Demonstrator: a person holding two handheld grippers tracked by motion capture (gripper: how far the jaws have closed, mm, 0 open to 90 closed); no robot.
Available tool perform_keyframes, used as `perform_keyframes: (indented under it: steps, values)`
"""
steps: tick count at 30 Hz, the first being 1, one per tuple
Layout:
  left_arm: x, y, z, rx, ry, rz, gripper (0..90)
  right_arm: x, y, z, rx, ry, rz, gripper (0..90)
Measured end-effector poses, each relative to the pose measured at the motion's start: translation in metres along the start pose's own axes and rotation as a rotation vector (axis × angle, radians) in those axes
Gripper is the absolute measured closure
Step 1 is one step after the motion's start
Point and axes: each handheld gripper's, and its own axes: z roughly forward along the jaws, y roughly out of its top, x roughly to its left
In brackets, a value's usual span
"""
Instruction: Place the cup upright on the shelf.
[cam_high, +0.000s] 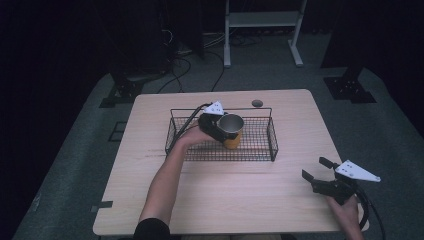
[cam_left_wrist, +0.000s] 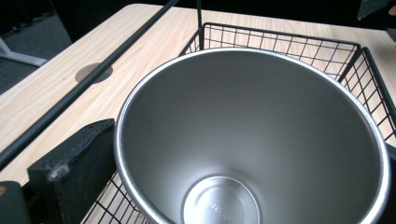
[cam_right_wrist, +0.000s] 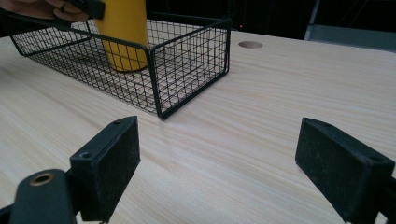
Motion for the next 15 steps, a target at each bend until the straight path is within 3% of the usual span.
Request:
perform_keyframes:
  steps: [6, 15]
  values:
    - [-0.0034, 0.0038, -0.0025, -0.013, -0.003, 0.008, 0.0, 0.0041, 0.0004, 0.0027, 0.025, -0.009, -0.031, 12.8]
    - [-0.0047, 0.0064, -0.0044, -0.019, 0.016, 0.015, 0.0, 0.0043, 0.0005, 0.0030, 0.026, -0.010, -0.033, 12.8]
